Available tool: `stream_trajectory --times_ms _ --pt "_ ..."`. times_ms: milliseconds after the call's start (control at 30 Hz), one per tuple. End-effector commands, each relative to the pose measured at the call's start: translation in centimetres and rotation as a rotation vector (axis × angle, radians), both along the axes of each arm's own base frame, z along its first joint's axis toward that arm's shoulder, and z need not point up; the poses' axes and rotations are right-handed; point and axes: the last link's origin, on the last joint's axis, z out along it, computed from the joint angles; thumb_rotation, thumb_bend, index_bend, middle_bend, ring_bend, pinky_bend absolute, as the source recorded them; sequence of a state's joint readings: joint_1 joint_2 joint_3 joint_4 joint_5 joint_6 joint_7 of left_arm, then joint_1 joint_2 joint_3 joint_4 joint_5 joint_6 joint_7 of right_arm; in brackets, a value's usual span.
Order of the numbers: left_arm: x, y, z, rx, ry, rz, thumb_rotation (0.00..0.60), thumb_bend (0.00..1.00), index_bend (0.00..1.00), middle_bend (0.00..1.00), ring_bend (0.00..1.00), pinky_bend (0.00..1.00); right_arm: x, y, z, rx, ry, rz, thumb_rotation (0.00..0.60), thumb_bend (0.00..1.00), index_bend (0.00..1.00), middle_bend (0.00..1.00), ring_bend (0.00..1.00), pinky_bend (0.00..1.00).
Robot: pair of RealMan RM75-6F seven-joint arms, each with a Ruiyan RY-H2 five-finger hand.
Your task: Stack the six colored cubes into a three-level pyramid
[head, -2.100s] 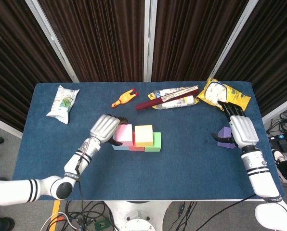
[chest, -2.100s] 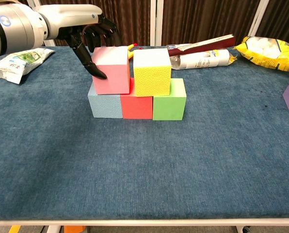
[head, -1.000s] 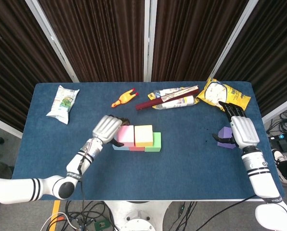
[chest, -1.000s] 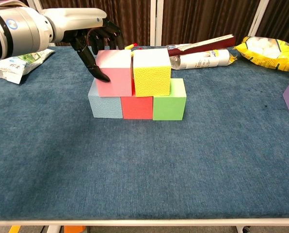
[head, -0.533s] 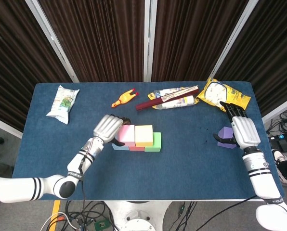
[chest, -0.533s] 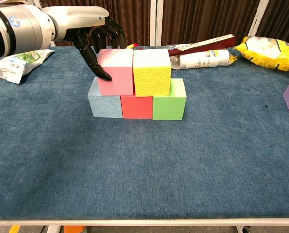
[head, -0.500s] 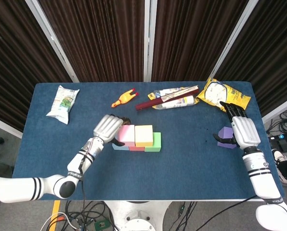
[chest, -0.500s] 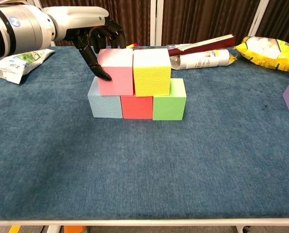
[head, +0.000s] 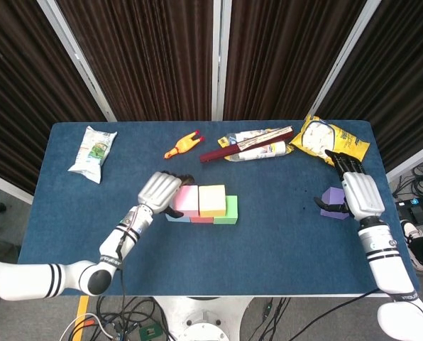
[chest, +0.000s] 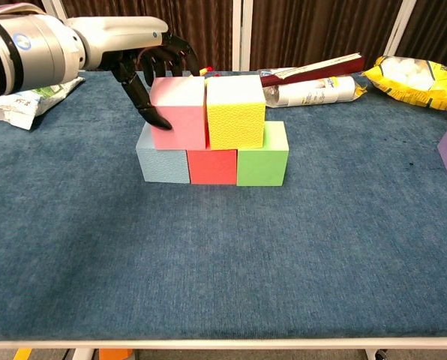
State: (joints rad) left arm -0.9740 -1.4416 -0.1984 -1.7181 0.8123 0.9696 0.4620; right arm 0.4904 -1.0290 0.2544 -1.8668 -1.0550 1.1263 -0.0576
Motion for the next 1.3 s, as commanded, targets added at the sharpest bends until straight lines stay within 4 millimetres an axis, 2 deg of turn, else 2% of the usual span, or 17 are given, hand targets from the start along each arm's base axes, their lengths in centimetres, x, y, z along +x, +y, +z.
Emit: stream_trajectory --times_ms 33,233,433,700,967,1100,1300 --pt "0.0 -0.1 0.0 -0.002 -0.003 -0.001 0.6 0.06 0.16 0.31 0.3 0.33 0.0 0.0 0.0 -0.001 0.0 0.0 0.6 0.13 0.0 0.09 0.0 0.0" --pt "-0.1 -0.3 0.4 0.0 -0.01 -0.009 0.6 0.06 0.12 0.22 0.18 0.31 0.0 0.0 0.1 0.0 0.001 0.001 0.6 0.13 0.0 0.09 0.0 0.0" --pt "-1.3 -0.9 2.1 0.015 -0.025 -0.002 0.6 0.06 0.11 0.21 0.17 0.29 -0.5 0.4 0.1 0.007 0.031 -0.005 0.6 0.14 0.0 0.09 0.0 0.0" --pt "-7.0 -1.7 6.0 0.13 -0.064 0.112 0.6 0.06 0.11 0.21 0.17 0.26 -5.1 2.3 0.3 0.037 0.099 -0.142 0.6 0.12 0.0 0.11 0.0 0.0" --pt "-12.7 -2.7 9.2 0.286 -0.077 0.213 0.6 0.05 0.13 0.21 0.16 0.22 -9.1 2.4 -0.7 0.039 0.166 -0.244 0.6 0.03 0.0 0.12 0.0 0.0" --pt "-14.3 -3.3 9.8 0.329 -0.061 0.217 0.6 0.05 0.13 0.21 0.15 0.2 -10.6 1.4 -1.4 0.048 0.185 -0.287 0.6 0.03 0.0 0.13 0.0 0.0" --pt "-15.3 -4.1 9.8 0.34 -0.039 0.215 0.6 0.05 0.14 0.21 0.15 0.2 -11.4 0.1 -2.8 0.076 0.238 -0.288 0.6 0.05 0.0 0.15 0.0 0.0"
